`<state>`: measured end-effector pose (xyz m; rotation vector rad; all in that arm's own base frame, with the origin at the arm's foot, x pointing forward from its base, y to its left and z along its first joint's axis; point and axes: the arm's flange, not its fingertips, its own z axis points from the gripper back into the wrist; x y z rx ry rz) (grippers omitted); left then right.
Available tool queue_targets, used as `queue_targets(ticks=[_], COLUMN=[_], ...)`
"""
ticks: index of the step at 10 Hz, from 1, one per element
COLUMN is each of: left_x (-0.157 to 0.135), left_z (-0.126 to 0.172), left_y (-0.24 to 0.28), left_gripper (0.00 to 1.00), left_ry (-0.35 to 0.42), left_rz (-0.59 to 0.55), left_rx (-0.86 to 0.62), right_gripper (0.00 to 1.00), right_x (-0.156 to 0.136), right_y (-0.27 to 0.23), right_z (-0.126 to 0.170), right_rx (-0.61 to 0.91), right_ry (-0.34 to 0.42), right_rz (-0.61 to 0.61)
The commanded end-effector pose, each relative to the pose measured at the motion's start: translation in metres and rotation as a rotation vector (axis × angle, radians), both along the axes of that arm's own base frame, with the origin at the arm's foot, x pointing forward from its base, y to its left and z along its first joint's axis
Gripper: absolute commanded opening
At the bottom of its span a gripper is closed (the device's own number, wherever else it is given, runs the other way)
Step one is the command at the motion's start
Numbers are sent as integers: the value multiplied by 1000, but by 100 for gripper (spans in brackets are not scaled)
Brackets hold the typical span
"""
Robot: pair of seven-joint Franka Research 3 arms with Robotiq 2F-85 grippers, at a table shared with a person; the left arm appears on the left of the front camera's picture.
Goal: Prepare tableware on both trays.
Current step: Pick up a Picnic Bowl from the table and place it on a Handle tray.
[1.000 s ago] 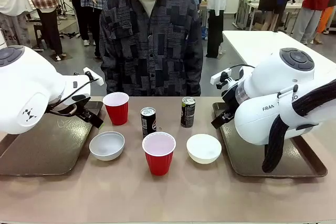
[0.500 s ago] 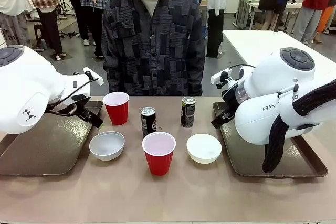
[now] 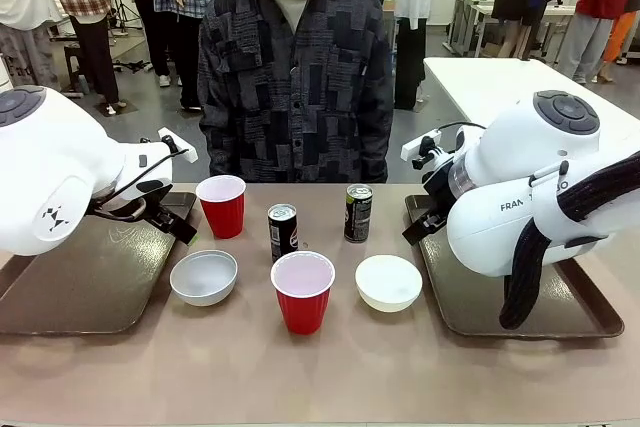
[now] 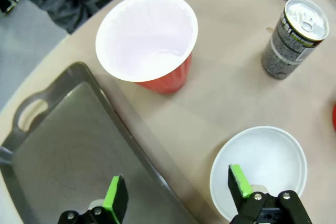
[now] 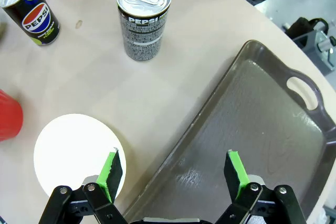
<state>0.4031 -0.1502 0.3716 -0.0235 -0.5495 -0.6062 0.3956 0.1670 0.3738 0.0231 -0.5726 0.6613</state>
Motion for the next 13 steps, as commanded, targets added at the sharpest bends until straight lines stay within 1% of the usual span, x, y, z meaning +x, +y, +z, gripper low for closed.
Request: queue_targets(ticks=[1, 4, 5, 6, 7, 8, 9, 10, 11, 12, 13], left_x=[0, 0, -26, -52, -74, -94, -110, -129, -142, -155, -155], left_z=[0, 0, 12, 26, 38, 44, 47, 48, 49, 46, 43], left_y=[0, 0, 13, 31, 51, 73, 88, 98, 103, 107, 108], left_gripper=[100, 100, 100, 100, 100, 100, 100, 100, 100, 100, 100], left_ry=[0, 0, 21, 20, 10, 67, 133, 174, 204, 231, 241], left_rz=[0, 0, 17, -31, -54, -78, -98, -120, -135, -126, -99], left_rx=[0, 0, 27, 52, 72, 82, 82, 69, 71, 64, 59], right_gripper=[100, 100, 100, 100, 100, 100, 100, 100, 100, 100, 100], right_x=[0, 0, -16, -40, -65, -94, -118, -141, -161, -181, -187], right_y=[0, 0, -9, -23, -42, -61, -78, -93, -105, -116, -120], right_z=[0, 0, 5, 14, 24, 29, 29, 22, 9, -5, -10], right_rx=[0, 0, -33, -41, -27, -69, -93, -124, -140, -148, -133], right_ry=[0, 0, -1, 11, 30, 80, 148, 226, 308, 372, 370], right_rz=[0, 0, -8, -16, -46, -77, -107, -131, -177, -204, -214])
